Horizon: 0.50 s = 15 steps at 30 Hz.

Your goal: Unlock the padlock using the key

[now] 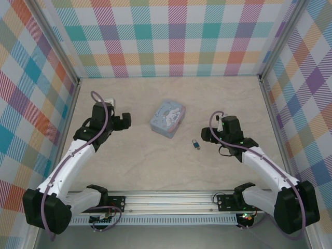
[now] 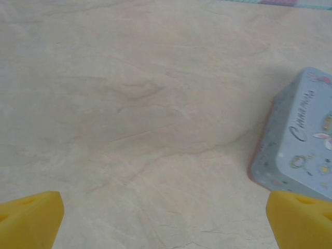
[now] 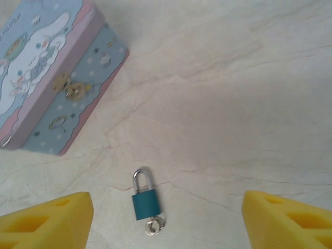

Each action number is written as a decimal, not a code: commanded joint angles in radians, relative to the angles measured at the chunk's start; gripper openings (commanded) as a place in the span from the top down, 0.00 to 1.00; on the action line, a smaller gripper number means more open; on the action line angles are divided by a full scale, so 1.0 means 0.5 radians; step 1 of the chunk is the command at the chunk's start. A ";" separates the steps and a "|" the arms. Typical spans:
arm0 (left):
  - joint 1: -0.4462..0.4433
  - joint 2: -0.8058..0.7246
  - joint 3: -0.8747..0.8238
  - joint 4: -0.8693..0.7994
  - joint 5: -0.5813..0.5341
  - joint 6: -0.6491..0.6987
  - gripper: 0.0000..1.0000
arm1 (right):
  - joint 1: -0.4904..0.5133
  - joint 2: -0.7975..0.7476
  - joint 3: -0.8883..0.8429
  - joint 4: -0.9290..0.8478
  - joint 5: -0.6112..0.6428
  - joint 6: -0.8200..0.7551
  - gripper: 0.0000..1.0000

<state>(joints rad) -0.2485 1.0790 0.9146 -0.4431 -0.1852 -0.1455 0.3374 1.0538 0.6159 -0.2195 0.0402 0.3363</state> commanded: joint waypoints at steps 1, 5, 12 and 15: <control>0.134 -0.044 -0.115 0.016 -0.016 -0.115 0.00 | -0.104 -0.101 -0.020 -0.042 0.141 -0.075 0.13; 0.269 -0.044 -0.300 0.178 -0.030 -0.178 0.00 | -0.214 -0.197 -0.129 0.089 0.385 -0.195 0.00; 0.319 -0.074 -0.698 0.821 -0.084 -0.027 0.00 | -0.413 -0.123 -0.498 0.809 0.504 -0.427 0.00; 0.319 -0.074 -0.799 1.000 -0.085 0.088 0.00 | -0.491 0.045 -0.610 1.192 0.394 -0.427 0.00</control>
<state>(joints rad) -0.1013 1.0641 0.5468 -0.1215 -0.2119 -0.1707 0.1184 1.0245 0.3477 0.1169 0.2600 0.1646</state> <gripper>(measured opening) 0.998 0.996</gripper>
